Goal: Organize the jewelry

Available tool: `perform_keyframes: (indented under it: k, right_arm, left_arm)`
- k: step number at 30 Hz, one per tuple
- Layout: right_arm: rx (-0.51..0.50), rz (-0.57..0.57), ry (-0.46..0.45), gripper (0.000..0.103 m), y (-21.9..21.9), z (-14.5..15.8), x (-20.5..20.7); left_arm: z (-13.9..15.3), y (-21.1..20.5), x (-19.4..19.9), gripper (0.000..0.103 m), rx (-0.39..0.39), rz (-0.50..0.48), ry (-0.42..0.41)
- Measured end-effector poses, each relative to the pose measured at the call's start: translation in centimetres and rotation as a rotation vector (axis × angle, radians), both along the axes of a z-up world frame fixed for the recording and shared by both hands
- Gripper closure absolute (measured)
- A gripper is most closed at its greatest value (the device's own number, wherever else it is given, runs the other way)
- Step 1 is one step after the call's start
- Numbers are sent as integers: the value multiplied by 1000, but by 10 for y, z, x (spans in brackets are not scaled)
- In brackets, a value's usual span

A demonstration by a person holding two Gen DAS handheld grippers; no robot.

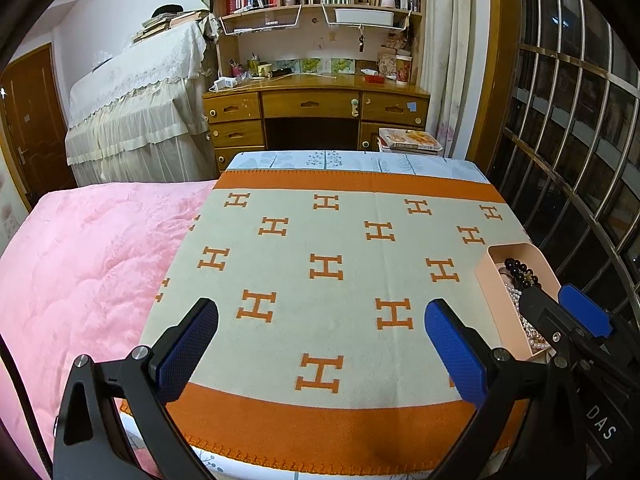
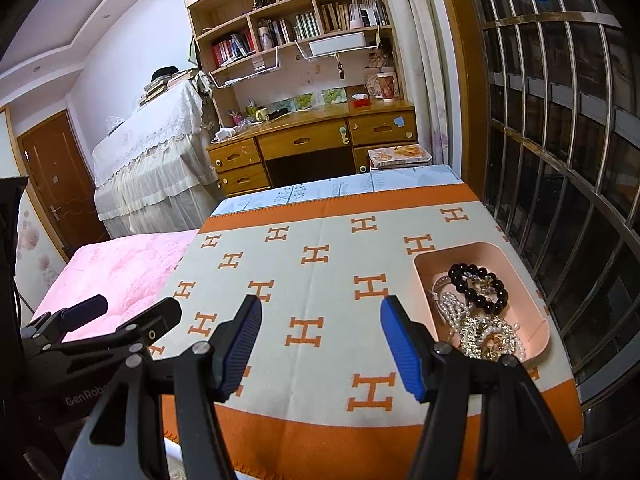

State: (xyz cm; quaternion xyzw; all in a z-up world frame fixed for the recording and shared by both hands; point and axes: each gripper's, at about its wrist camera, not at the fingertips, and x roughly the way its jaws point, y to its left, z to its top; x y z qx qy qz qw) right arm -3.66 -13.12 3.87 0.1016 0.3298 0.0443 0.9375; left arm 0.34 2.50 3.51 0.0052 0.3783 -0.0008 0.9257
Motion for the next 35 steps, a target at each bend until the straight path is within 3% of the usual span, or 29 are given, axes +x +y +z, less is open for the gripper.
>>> perform_keyframes:
  k: [35]
  right_arm:
    - [11, 9, 15, 41, 14, -6, 1]
  left_arm:
    - [-11, 4, -1, 1, -13, 12, 19]
